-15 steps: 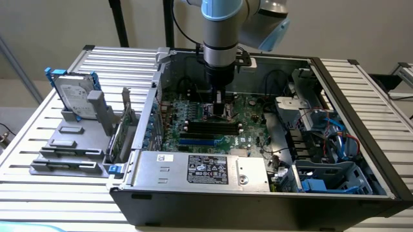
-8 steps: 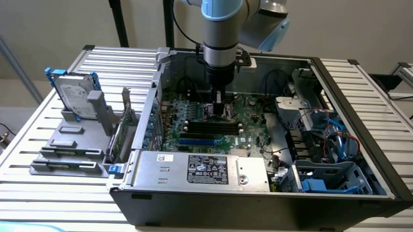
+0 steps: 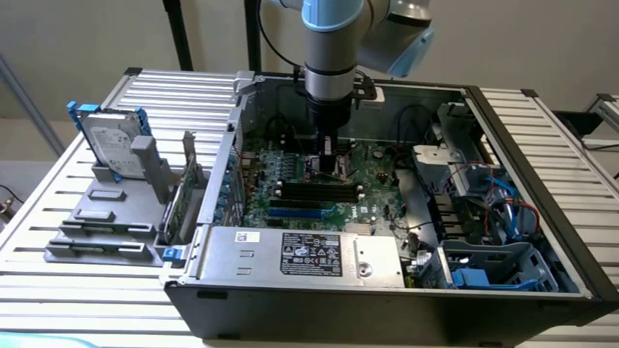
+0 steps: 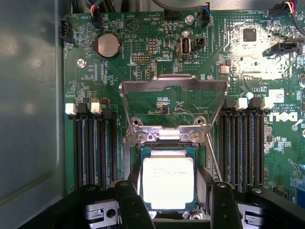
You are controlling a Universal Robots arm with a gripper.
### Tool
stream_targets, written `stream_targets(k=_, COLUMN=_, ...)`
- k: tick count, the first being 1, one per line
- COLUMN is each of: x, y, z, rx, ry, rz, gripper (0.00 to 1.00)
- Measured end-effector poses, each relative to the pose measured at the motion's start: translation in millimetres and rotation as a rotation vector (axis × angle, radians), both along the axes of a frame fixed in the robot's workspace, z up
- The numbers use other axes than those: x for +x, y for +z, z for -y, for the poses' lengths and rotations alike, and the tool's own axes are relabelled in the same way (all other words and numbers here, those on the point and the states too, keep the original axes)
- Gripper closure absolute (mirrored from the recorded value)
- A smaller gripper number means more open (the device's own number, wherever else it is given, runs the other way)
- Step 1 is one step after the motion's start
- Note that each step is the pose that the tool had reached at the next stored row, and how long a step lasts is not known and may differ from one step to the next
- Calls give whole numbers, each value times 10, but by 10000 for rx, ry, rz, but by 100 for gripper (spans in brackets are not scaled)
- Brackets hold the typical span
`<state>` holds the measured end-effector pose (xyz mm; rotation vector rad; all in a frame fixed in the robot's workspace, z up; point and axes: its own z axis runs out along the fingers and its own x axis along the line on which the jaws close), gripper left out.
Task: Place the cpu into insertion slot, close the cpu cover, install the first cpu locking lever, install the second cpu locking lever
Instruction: 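Place the cpu into insertion slot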
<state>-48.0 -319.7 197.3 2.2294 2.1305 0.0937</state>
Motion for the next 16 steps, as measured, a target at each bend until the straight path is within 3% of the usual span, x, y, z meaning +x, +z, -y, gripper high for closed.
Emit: stream_targets(k=16, x=0, y=-4, z=0, rx=-14, ry=-35, rz=0, gripper=46)
